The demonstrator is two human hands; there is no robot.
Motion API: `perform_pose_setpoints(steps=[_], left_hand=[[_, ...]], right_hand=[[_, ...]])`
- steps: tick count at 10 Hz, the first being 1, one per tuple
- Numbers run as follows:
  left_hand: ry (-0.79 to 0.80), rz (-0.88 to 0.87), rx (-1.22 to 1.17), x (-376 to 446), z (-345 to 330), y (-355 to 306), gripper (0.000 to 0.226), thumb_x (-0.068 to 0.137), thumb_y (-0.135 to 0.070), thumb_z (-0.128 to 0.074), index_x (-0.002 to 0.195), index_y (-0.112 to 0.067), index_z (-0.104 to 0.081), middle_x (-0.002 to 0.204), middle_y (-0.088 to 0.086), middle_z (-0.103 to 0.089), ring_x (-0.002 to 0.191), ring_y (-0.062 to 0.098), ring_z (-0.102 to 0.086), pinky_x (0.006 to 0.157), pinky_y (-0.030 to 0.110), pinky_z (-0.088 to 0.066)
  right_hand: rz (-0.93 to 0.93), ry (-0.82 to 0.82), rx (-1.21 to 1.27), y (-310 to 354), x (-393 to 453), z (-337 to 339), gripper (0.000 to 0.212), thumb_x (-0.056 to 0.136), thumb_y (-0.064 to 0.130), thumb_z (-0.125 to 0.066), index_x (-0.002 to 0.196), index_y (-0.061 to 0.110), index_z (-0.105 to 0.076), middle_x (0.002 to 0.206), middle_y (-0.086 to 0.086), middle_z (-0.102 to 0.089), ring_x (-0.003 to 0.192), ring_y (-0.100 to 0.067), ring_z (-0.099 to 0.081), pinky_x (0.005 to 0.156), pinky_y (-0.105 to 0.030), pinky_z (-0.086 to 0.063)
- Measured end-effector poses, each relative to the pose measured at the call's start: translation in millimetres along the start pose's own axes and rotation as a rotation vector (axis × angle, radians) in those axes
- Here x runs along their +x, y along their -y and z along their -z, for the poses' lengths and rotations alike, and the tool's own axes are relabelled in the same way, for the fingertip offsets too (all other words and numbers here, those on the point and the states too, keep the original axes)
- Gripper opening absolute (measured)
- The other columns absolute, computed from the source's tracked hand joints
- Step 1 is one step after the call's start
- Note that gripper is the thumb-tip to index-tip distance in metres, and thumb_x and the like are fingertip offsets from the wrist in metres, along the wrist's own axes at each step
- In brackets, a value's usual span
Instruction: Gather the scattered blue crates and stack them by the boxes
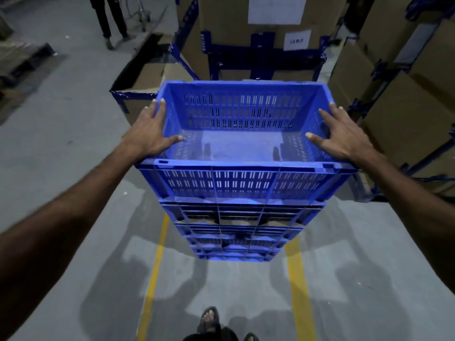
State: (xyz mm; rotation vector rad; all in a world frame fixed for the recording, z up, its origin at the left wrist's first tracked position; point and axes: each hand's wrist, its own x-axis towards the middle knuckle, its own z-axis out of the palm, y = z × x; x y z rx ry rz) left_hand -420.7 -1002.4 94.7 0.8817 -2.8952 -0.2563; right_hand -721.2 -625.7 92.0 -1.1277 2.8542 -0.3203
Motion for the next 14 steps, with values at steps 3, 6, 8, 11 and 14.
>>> perform_pose_setpoints(steps=[3,6,8,11,14], left_hand=[[-0.032,-0.024,0.028,-6.9,1.7,-3.4,0.102,0.096,-0.060,-0.058,0.165,-0.013,0.000,0.171,0.017,-0.012,0.158,0.032,-0.012,0.121,0.059,-0.028],[-0.039,-0.023,-0.009,-8.8,12.0,-8.4,0.094,0.097,-0.056,-0.060,0.165,-0.014,-0.009,0.167,0.016,-0.025,0.153,0.033,-0.023,0.119,0.060,-0.031],[-0.066,-0.047,-0.039,-23.5,20.8,-29.6,0.073,0.099,-0.056,-0.058,0.155,-0.012,-0.044,0.153,0.016,-0.052,0.139,0.037,-0.049,0.111,0.053,-0.042],[-0.385,-0.190,-0.046,-100.0,9.4,-61.6,0.050,0.102,-0.042,-0.059,0.140,-0.009,-0.062,0.133,0.015,-0.068,0.124,0.035,-0.058,0.104,0.048,-0.045],[-0.472,-0.270,0.035,-165.2,-30.9,-41.7,0.063,0.103,-0.034,-0.059,0.157,-0.008,-0.040,0.158,0.021,-0.042,0.146,0.041,-0.039,0.121,0.051,-0.033]], right_hand=[[0.003,0.003,-0.007,-2.9,-0.9,-3.1,0.096,0.092,0.076,-0.046,0.164,0.018,-0.019,0.173,-0.009,-0.005,0.159,-0.031,-0.005,0.126,-0.054,-0.016],[0.007,0.006,0.050,-2.9,-4.7,2.1,0.088,0.096,0.073,-0.042,0.163,0.020,-0.021,0.172,-0.009,-0.010,0.158,-0.033,-0.010,0.122,-0.066,-0.013],[0.052,-0.123,0.128,5.9,-24.8,17.6,0.074,0.102,0.057,-0.048,0.157,0.009,-0.036,0.158,-0.018,-0.043,0.146,-0.039,-0.038,0.118,-0.066,-0.025],[0.124,-0.398,0.195,31.3,-80.9,25.7,0.048,0.103,0.045,-0.054,0.132,0.009,-0.065,0.132,-0.011,-0.069,0.121,-0.033,-0.063,0.120,-0.056,-0.026],[0.191,-0.419,0.105,37.2,-136.8,-9.4,0.058,0.105,0.050,-0.045,0.146,0.010,-0.052,0.153,-0.014,-0.049,0.143,-0.032,-0.043,0.121,-0.057,-0.024]])
